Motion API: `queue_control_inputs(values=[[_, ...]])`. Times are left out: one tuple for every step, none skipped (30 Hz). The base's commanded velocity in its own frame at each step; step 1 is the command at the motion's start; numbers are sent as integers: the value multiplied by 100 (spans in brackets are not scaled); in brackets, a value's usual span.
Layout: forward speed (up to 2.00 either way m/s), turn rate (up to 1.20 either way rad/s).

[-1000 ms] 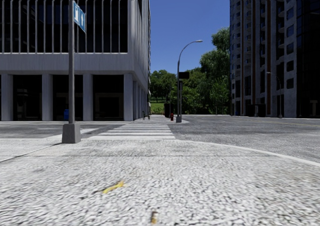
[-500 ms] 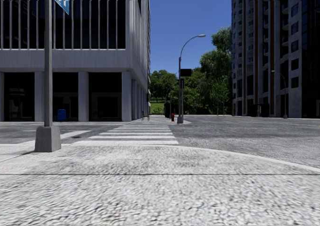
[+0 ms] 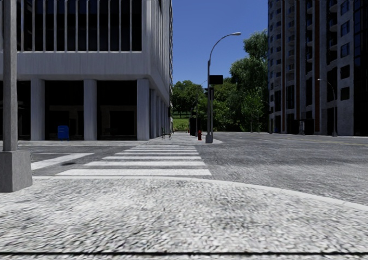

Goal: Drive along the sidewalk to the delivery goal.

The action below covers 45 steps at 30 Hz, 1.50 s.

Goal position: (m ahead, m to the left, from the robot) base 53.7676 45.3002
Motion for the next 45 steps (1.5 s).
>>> queue_control_inputs(values=[[200,19],[200,20],[200,20],[200,20],[200,20],[200,20],[200,20],[200,20],[200,20],[200,20],[200,20],[200,20],[200,20],[200,20],[200,20],[200,20],[200,20],[200,20],[200,20],[200,18],[200,14],[200,0],[200,0],[200,0],[200,0],[200,0],[200,0],[200,0],[200,0],[200,0],[200,0],[200,0],[200,0],[200,0],[200,0],[198,0],[194,0],[180,0],[180,0],[163,0],[145,0],[138,0],[138,0],[136,0],[135,0]])
